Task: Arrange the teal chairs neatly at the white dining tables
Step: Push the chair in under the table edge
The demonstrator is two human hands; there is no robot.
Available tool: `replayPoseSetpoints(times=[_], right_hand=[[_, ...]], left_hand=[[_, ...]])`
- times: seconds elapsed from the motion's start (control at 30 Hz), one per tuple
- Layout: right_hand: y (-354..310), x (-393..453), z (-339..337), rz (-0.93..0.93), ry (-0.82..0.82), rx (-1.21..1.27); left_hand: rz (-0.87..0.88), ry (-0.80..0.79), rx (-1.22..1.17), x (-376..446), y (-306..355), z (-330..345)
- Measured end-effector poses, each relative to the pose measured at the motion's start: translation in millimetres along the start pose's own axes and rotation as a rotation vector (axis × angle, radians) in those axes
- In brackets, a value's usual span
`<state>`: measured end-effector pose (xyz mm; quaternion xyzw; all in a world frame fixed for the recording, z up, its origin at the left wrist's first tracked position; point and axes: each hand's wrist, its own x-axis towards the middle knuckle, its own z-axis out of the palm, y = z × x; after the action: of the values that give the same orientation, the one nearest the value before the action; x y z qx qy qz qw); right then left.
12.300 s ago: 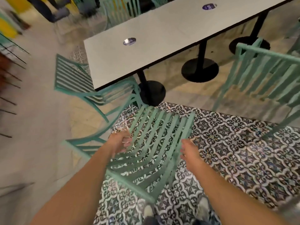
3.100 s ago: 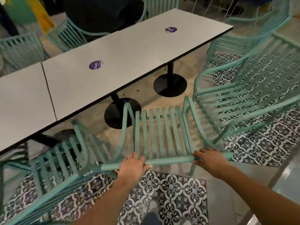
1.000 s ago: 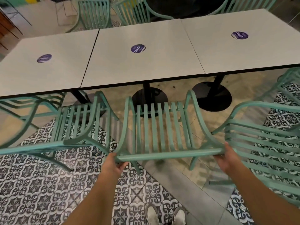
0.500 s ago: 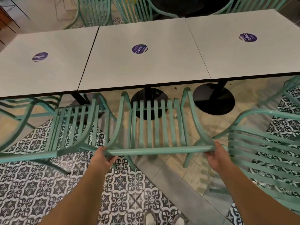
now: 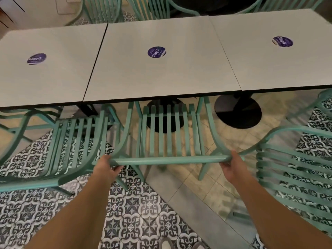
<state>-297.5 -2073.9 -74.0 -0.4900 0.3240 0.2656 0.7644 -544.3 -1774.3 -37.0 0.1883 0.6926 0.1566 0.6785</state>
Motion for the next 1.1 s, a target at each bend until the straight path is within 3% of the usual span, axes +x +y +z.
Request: replayPoseSetpoints(times=[0.37,0.8,1.1], right_hand=[[-6,15,35,0.022,0.052,-0.003],[-16,32,74,0.016,0.012,-0.075],[-15,38,77,0.013,0.012,-0.091]], left_hand=[[0.04,0.046,-0.079,14,24,23],[0.032,-0.014,-0.123,29,49,41],[0.038,0.061,-0.101,30,50,48]])
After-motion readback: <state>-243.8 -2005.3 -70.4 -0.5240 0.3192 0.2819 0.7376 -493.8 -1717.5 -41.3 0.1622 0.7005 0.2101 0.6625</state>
